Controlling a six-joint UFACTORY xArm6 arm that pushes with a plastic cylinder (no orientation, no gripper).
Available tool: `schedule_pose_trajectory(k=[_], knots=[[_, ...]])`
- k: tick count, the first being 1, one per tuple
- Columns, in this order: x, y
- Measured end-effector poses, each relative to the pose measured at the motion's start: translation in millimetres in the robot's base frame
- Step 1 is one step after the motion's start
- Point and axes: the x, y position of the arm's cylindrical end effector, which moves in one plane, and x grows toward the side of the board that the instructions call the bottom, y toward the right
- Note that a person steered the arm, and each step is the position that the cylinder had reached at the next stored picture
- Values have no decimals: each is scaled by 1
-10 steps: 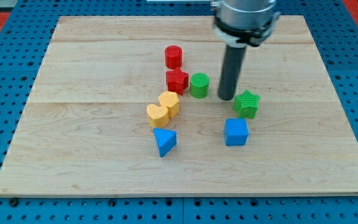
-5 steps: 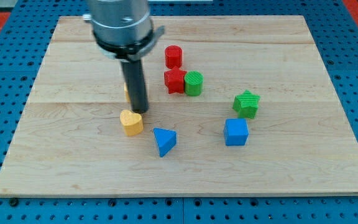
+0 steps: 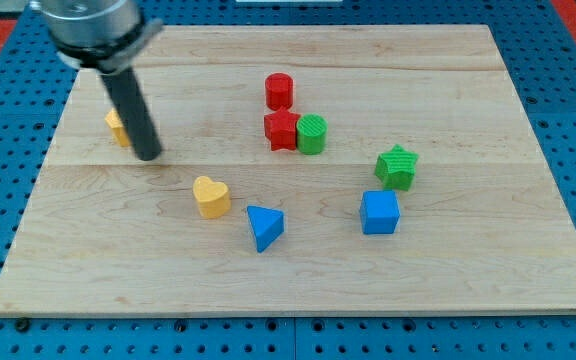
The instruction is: Arrange the yellow blocks diagonally
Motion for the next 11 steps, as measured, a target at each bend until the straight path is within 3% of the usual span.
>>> schedule_pose_trajectory(k=[1,2,3,4,5,6,7,8,9,10,11], knots=[[42,71],[48,62],[51,-2],[34,-9],[28,-117],[-38,-147],[-72,-91],[-59,-44],[-23,-39],[-20,-35],[-70,-21]])
